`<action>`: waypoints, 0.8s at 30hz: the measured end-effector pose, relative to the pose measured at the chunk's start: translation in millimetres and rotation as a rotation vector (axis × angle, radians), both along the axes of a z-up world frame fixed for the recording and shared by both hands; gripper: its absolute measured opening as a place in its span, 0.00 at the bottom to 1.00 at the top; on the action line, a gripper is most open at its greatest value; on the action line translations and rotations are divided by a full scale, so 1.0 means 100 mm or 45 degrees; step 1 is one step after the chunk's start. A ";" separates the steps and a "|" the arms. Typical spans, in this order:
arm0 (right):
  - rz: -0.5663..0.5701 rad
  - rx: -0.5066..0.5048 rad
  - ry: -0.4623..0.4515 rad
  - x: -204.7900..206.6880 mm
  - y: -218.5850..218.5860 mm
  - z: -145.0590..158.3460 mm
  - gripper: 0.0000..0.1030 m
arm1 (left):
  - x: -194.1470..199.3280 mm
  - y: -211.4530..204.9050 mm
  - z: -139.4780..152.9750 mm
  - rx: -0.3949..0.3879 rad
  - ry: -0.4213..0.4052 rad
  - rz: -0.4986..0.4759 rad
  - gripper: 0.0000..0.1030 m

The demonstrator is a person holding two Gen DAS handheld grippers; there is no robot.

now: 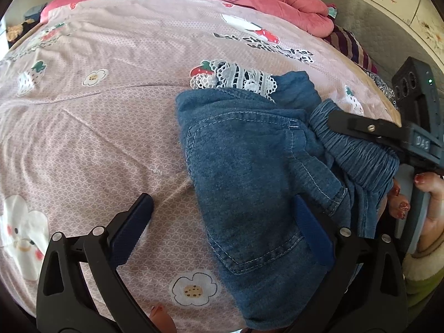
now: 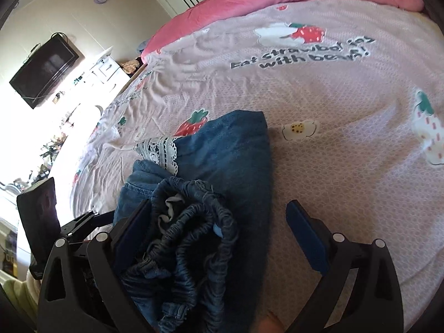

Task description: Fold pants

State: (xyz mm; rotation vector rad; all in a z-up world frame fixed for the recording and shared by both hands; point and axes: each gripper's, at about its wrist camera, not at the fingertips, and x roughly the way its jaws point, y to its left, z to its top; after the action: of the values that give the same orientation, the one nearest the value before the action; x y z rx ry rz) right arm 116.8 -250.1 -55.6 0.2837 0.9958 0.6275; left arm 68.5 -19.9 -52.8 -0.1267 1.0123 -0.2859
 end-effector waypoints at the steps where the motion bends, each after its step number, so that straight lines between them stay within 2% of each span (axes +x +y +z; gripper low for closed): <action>1: 0.016 0.016 0.008 0.01 0.01 -0.01 0.76 | 0.00 0.00 0.01 -0.003 -0.001 0.000 0.90; 6: 0.042 0.063 0.049 0.07 0.02 -0.10 0.71 | 0.01 -0.01 0.02 -0.030 0.003 -0.007 0.86; 7: 0.037 0.077 0.053 0.08 -0.01 -0.12 0.68 | 0.02 -0.02 0.01 -0.027 0.002 -0.013 0.85; 8: 0.035 0.083 0.047 0.07 -0.02 -0.13 0.59 | 0.01 -0.03 0.01 -0.030 0.004 -0.016 0.83; 9: 0.036 0.100 0.045 0.07 -0.04 -0.13 0.50 | 0.02 -0.03 0.00 -0.032 0.013 -0.021 0.78; 11: 0.012 0.116 0.013 0.01 -0.06 -0.11 0.44 | 0.02 -0.05 0.01 -0.027 0.020 -0.031 0.67; 12: 0.011 0.108 -0.016 -0.02 -0.05 -0.09 0.42 | 0.03 -0.07 0.03 -0.055 0.027 -0.048 0.51; 13: 0.011 0.091 -0.059 -0.07 -0.03 -0.06 0.41 | 0.03 -0.08 0.04 -0.080 0.033 -0.059 0.41; 16: 0.026 0.056 -0.155 -0.18 0.01 0.05 0.37 | 0.01 -0.12 0.09 -0.063 0.009 -0.063 0.35; 20: 0.033 0.042 -0.240 -0.28 0.05 0.18 0.36 | -0.02 -0.05 0.15 -0.106 -0.025 -0.030 0.25; 24: 0.052 0.009 -0.333 -0.35 0.14 0.35 0.35 | -0.06 -0.03 0.26 -0.110 -0.084 -0.026 0.23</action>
State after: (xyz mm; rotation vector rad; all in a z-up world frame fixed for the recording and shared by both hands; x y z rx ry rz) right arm 81.8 -236.1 -20.4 0.1819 0.7495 0.6862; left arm 62.1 -22.9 -26.8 -0.1844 0.9364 -0.3506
